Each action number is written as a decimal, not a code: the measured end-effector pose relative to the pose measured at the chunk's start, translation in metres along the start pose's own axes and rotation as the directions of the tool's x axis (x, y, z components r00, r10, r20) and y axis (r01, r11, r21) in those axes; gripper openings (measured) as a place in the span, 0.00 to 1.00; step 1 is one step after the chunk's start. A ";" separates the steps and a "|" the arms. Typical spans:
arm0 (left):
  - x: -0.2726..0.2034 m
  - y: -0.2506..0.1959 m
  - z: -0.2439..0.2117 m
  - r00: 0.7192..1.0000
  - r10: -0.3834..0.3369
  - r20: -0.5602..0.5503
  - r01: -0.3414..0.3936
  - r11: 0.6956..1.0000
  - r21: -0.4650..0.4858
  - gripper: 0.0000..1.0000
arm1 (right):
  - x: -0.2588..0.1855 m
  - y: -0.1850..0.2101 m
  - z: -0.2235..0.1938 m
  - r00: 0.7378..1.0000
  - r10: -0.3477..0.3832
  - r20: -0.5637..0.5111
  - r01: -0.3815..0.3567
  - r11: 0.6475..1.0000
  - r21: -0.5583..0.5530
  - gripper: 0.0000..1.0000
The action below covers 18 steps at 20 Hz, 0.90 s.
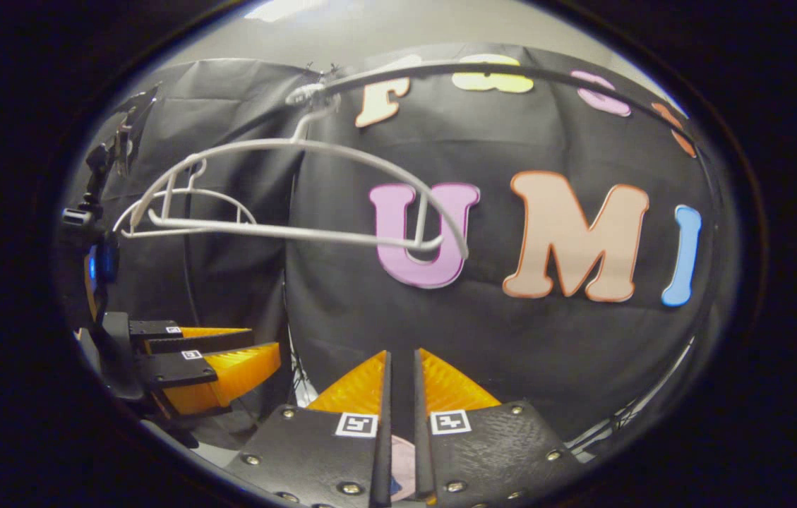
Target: Grasp the clothes on the hanger with both hands and then place them into the laundry hamper below.
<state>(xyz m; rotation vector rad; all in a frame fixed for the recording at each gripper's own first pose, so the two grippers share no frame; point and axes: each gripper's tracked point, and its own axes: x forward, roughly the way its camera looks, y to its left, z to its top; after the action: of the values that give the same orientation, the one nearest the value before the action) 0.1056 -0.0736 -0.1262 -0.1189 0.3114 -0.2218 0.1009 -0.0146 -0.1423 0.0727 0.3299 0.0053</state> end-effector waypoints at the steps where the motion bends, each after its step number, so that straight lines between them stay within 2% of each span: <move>1: -0.005 -0.007 0.015 0.999 -0.012 0.033 0.012 1.000 -0.001 0.51 | -0.005 -0.002 0.013 1.000 -0.008 0.027 0.008 1.000 0.008 0.13; 3: -0.013 -0.018 0.045 0.995 -0.035 0.092 0.035 0.999 0.002 0.50 | -0.018 -0.006 0.039 0.997 -0.027 0.077 0.024 0.999 0.038 0.13; 4: -0.020 -0.024 0.060 0.992 -0.049 0.120 0.049 0.999 0.008 0.46 | -0.024 -0.010 0.050 0.994 -0.039 0.099 0.033 0.998 0.055 0.13; 5: -0.025 -0.029 0.072 0.987 -0.060 0.146 0.058 0.998 0.013 0.55 | -0.031 -0.015 0.059 0.991 -0.051 0.122 0.043 0.996 0.073 0.13; 8: -0.046 -0.044 0.106 0.975 -0.088 0.204 0.087 0.996 0.016 0.46 | -0.055 -0.038 0.083 0.979 -0.103 0.176 0.087 0.991 0.097 0.13; 12: -0.068 -0.064 0.140 0.955 -0.118 0.271 0.117 0.993 0.020 0.46 | -0.089 -0.072 0.100 0.960 -0.180 0.214 0.161 0.982 0.100 0.13; 16: -0.084 -0.091 0.150 0.941 -0.156 0.302 0.146 0.988 0.055 0.66 | -0.123 -0.098 0.104 0.948 -0.222 0.227 0.214 0.975 0.062 0.14; 18: -0.091 -0.104 0.150 0.938 -0.163 0.307 0.155 0.987 0.051 0.79 | -0.132 -0.106 0.108 0.944 -0.226 0.240 0.220 0.974 0.054 0.34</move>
<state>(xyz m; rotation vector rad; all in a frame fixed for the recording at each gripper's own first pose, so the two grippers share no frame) 0.0480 -0.1406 0.0576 -0.1507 -0.0155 -0.3630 0.0102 -0.1300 -0.0056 0.0614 0.0890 -0.2318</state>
